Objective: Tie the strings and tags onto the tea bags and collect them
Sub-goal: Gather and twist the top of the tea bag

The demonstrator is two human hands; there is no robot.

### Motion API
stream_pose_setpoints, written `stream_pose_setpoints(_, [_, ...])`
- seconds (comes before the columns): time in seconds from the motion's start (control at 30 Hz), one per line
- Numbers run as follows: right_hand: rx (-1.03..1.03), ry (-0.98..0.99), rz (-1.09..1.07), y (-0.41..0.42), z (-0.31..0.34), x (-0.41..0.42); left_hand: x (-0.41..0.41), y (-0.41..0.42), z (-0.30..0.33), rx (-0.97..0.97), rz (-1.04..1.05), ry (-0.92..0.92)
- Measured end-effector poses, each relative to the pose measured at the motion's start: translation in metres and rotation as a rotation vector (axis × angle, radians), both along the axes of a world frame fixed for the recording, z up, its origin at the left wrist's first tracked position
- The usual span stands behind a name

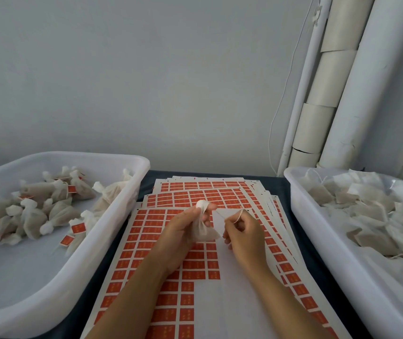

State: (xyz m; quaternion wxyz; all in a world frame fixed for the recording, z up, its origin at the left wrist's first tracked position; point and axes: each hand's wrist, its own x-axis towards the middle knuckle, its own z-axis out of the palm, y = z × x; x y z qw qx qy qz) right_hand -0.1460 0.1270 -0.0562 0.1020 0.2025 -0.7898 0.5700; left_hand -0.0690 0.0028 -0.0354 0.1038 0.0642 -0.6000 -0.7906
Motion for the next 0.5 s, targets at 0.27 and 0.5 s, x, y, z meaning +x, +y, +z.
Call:
stream_pose_setpoints(0.27, [0.152,0.131,0.138,-0.0026,-0.0022,0.0028,0.0007,0.0083,0.0046,-0.011,0.04,0.038])
stream_pose_setpoints(0.5, [0.063,0.138,0.184,-0.0009,0.0012,0.0061,-0.0027,0.0078,-0.0019,-0.095,0.148,0.032])
